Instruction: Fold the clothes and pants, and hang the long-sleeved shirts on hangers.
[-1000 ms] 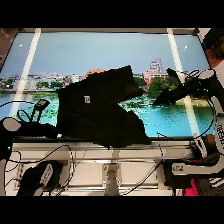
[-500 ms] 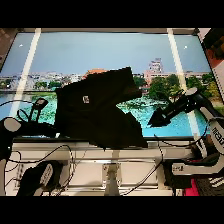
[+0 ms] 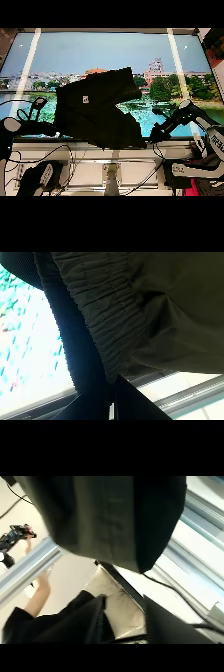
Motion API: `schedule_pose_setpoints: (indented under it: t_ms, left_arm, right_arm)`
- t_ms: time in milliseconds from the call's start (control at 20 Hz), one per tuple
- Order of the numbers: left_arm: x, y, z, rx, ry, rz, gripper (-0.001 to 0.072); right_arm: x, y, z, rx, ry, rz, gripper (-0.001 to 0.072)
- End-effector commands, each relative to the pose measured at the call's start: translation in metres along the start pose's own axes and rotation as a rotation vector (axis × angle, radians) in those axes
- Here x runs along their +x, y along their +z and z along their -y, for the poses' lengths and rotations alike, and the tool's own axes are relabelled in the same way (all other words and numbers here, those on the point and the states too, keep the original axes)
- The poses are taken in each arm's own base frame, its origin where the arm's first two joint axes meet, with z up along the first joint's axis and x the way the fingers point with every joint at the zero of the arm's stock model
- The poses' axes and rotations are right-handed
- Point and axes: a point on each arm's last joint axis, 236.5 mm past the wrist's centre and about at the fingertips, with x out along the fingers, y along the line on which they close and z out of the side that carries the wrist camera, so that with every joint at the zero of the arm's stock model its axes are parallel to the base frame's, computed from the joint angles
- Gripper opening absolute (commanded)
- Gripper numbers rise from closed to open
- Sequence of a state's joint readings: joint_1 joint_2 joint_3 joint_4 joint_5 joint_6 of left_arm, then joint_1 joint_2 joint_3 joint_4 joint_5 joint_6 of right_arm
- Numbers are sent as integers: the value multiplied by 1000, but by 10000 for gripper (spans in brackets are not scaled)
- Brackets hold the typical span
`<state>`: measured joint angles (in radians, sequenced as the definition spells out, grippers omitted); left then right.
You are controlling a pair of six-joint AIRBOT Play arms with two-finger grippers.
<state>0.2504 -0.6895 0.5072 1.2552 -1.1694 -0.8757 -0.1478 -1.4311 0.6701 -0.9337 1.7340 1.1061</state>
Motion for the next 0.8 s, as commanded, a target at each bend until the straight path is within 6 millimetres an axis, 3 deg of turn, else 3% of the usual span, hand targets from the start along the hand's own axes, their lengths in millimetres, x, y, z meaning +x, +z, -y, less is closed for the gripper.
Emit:
schedule_pose_setpoints:
  t_ms: [0,500,750]
  left_arm:
    - [0,4,3,-8,-12,14,9]
    - [0,6,6,-15,-24,24,9]
    - [0,6,6,-15,-24,25,9]
  right_arm:
    - [14,1,4,-11,-51,-18,404]
    - [24,26,0,-56,-88,55,401]
    - [29,20,-21,-43,19,23,399]
